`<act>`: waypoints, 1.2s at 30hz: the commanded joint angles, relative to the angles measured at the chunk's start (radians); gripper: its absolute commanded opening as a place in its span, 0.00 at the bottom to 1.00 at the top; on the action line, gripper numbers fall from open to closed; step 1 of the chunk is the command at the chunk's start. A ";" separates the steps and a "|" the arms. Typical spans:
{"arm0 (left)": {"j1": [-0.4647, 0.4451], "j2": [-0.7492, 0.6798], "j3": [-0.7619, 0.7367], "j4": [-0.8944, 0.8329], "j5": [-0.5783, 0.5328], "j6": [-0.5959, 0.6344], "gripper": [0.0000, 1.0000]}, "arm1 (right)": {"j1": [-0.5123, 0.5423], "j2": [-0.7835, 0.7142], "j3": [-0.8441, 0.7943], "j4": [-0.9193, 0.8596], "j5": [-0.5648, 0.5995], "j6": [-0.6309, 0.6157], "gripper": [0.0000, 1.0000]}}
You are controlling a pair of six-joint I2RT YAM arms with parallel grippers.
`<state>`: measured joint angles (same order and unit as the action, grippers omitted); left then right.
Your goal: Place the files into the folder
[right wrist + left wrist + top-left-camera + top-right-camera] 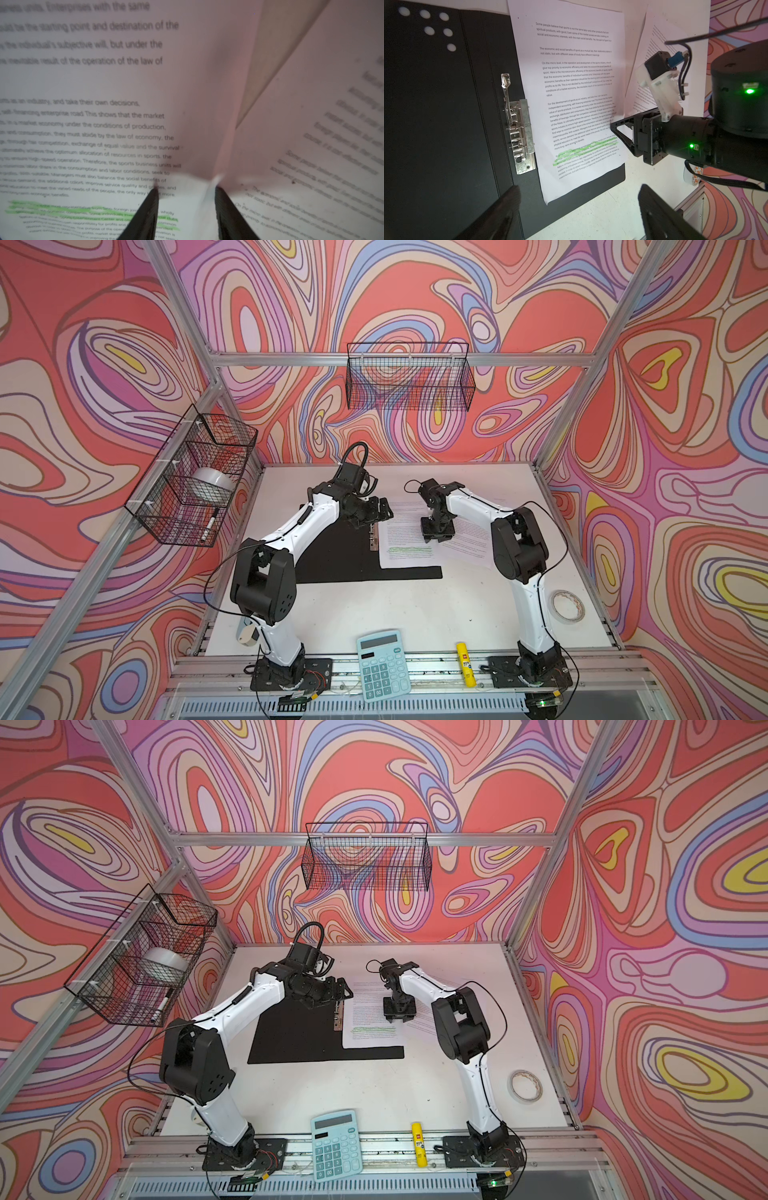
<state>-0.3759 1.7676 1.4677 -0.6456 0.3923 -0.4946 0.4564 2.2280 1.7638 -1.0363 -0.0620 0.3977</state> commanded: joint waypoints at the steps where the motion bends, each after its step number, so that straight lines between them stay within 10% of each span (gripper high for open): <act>1: 0.000 -0.014 -0.010 0.012 -0.007 -0.003 0.90 | -0.003 0.019 0.010 -0.011 -0.006 -0.022 0.46; 36: 0.000 -0.010 -0.013 0.015 -0.014 -0.005 0.90 | 0.074 -0.012 0.031 -0.042 0.070 -0.064 0.45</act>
<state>-0.3759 1.7676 1.4639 -0.6357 0.3920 -0.4984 0.5083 2.2280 1.7695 -1.0698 -0.0017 0.3408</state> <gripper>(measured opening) 0.897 0.450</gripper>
